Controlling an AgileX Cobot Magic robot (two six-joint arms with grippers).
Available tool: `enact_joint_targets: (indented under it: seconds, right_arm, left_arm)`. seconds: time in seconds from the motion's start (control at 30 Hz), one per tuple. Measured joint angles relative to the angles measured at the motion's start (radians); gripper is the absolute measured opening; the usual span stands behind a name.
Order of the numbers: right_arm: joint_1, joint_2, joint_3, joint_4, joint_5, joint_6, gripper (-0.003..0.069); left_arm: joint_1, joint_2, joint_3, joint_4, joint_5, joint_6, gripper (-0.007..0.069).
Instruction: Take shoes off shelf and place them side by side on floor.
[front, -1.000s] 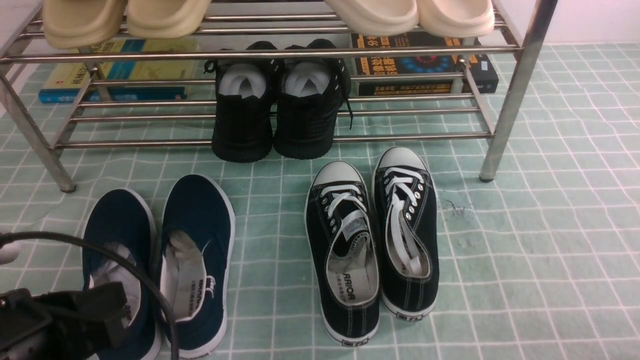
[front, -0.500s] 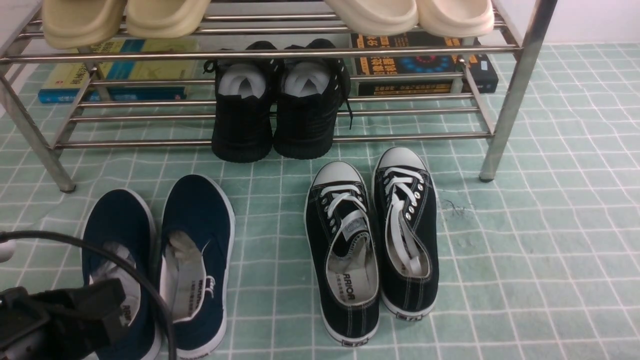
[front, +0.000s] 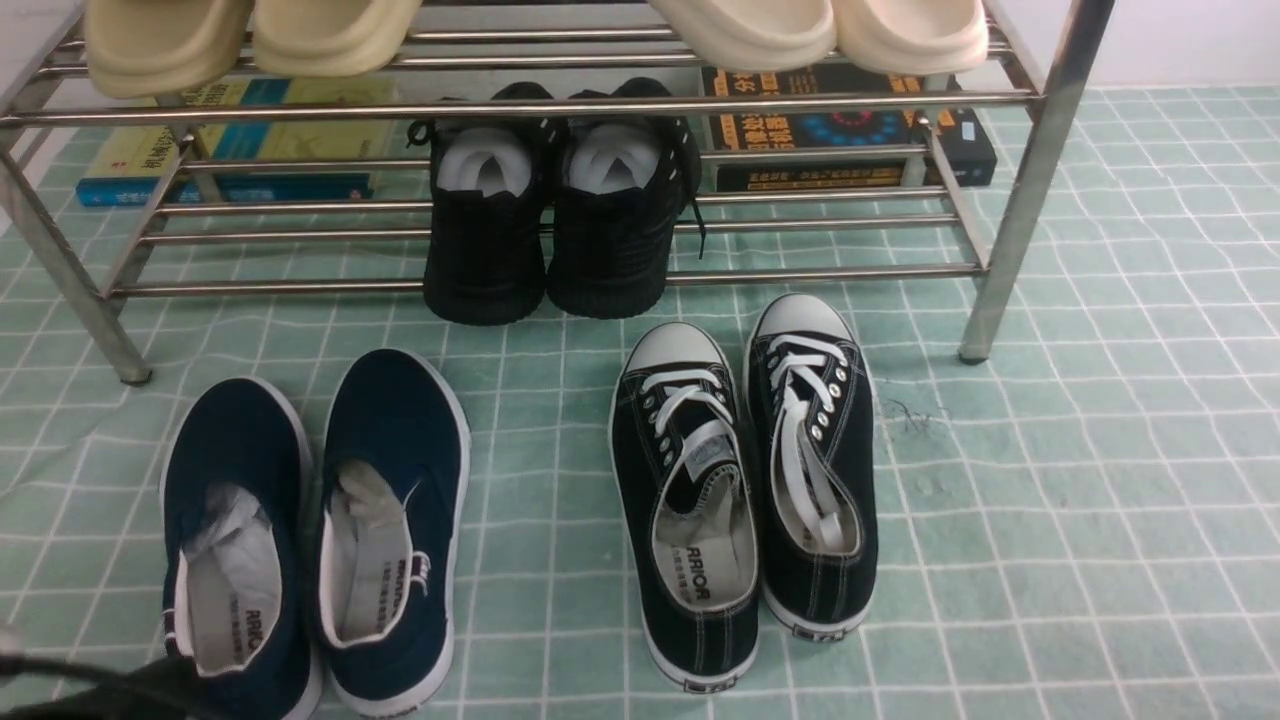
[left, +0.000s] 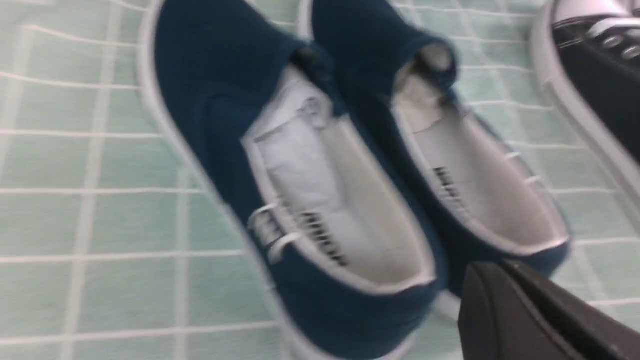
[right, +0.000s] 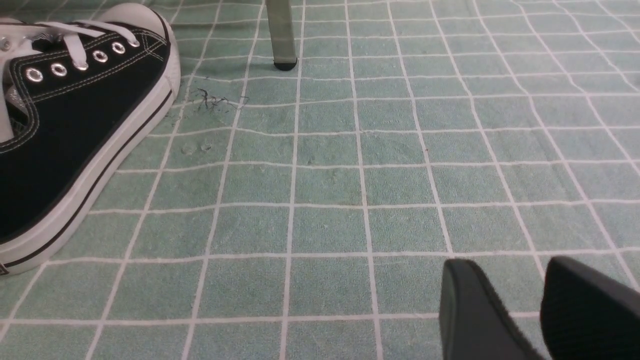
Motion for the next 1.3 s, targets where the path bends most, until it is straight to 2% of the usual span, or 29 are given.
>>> enact_joint_targets:
  seconds: [0.13,0.37,0.7,1.3]
  right_arm:
    - [0.0,0.0,0.0,0.0,0.0,0.0,0.0237]
    - [0.0,0.0,0.0,0.0,0.0,0.0,0.0237]
    - [0.0,0.0,0.0,0.0,0.0,0.0,0.0237]
    - [0.0,0.0,0.0,0.0,0.0,0.0,0.0237]
  left_arm:
    - [0.017,-0.169,0.09,0.061,-0.025,-0.061,0.0033]
    - [0.105,-0.308,0.106,0.141,0.006,-0.066,0.0036]
    - [0.137,-0.313,0.103,0.16,0.084,-0.066,0.0043]
    - [0.137,-0.313,0.103,0.161,0.087,-0.083,0.0052]
